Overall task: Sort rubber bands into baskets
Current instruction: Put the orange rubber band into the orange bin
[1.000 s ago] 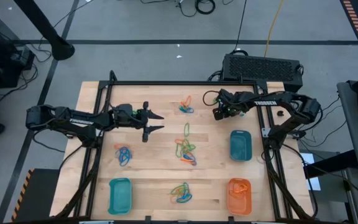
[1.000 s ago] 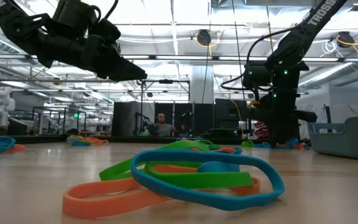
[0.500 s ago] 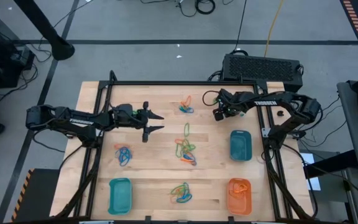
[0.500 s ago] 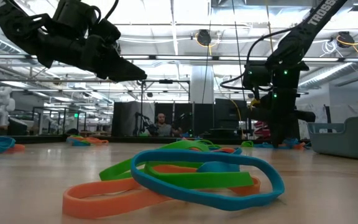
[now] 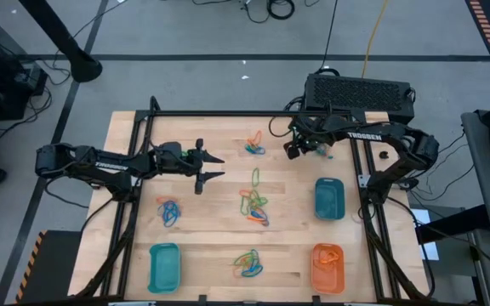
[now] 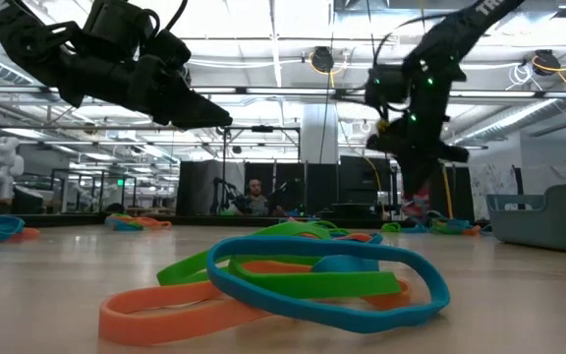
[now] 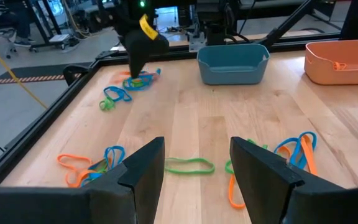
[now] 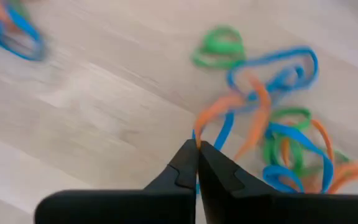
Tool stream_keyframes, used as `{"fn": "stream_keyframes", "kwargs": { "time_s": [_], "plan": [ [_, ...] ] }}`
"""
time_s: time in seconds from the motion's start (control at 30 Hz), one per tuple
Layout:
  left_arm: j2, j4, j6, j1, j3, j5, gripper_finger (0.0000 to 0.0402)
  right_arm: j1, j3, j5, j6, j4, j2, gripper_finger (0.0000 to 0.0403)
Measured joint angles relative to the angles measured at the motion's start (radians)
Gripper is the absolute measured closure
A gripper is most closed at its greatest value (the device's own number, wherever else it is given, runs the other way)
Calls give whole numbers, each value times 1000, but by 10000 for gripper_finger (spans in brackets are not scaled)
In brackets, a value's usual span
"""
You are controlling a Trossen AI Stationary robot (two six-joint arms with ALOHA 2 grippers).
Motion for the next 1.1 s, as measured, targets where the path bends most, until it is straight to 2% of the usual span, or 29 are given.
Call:
{"fn": "stream_keyframes", "kwargs": {
  "time_s": [0.3, 0.5, 1.1],
  "plan": [
    [0, -6, -2, 0, 0, 0, 210, 23, 50, 6, 1, -21, 0, 403],
    [0, -7, -2, 0, 0, 0, 210, 19, 50, 153, 41, -121, 0, 403],
    [0, -6, -2, 0, 0, 0, 210, 22, 50, 157, 40, -107, 0, 389]
  ]
}}
